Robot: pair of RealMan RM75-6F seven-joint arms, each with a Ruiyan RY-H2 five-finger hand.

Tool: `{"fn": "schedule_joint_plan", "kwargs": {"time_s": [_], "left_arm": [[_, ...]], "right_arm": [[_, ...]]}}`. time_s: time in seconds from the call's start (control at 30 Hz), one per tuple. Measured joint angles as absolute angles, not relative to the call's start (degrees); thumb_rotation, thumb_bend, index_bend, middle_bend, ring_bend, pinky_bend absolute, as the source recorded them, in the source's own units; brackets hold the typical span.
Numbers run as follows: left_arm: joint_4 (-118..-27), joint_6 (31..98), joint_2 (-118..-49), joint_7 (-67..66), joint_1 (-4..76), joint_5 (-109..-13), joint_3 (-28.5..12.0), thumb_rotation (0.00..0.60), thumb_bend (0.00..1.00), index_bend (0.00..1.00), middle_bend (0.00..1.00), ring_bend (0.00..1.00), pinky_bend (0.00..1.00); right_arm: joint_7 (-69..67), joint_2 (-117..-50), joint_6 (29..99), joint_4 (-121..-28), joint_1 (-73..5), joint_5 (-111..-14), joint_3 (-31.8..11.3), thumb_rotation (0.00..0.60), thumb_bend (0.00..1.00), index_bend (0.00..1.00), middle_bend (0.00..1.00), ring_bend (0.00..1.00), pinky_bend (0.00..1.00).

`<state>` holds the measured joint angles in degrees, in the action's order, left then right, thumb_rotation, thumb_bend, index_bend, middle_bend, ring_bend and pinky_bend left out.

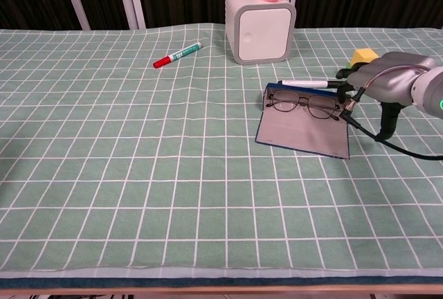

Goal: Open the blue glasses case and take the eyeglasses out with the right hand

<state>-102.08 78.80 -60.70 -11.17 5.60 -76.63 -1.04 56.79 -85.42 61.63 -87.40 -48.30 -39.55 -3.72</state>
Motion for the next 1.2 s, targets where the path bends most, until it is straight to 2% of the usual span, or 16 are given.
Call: {"fn": "schedule_joint_plan", "kwargs": {"time_s": [1.2], "left_arm": [[-102.0, 78.7, -60.6, -11.3, 5.7, -76.2, -1.2, 0.6, 0.47, 0.17, 0.0, 0.0, 0.09]], "right_arm": [[57.6, -87.4, 60.8, -82.8, -50.5, -36.3, -5.3, 0.6, 0.19, 0.26, 0.0, 0.04, 0.24]]}}
